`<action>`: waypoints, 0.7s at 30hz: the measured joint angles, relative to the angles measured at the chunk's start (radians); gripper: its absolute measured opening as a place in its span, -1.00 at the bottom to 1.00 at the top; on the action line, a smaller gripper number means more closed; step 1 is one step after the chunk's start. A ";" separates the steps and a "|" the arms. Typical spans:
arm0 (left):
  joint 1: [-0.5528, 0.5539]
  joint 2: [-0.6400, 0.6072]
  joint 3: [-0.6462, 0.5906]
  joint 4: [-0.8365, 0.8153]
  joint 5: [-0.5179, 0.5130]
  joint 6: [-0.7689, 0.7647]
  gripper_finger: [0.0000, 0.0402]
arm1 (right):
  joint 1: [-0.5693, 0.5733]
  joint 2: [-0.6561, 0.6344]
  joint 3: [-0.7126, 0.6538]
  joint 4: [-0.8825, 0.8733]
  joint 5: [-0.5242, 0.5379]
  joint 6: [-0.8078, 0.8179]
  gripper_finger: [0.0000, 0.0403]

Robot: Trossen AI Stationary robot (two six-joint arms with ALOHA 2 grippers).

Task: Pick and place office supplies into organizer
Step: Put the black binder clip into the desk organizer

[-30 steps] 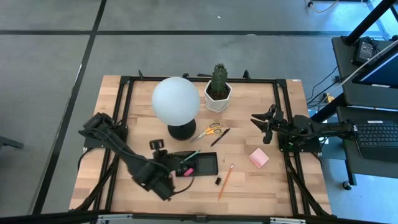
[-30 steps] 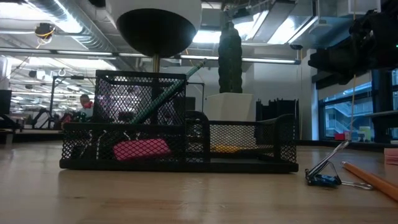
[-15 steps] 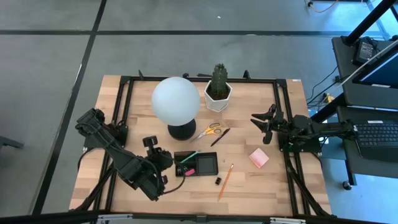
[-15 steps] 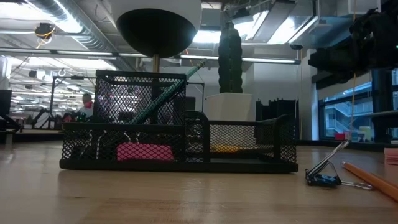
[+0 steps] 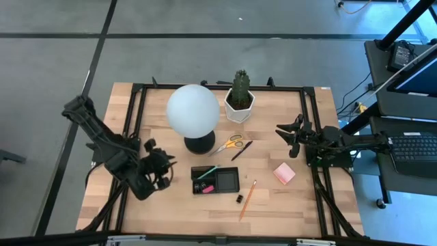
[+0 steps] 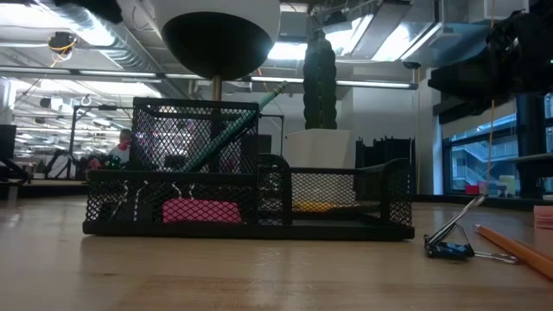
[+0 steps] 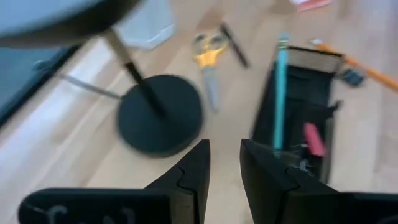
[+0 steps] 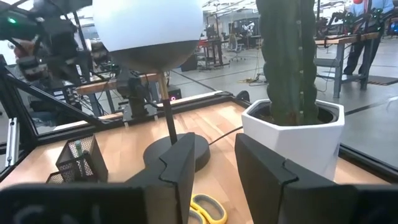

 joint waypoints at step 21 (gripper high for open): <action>-0.073 -0.121 -0.627 0.703 -0.133 0.101 -0.77 | 0.000 0.001 -0.001 0.084 -0.304 -0.004 -0.41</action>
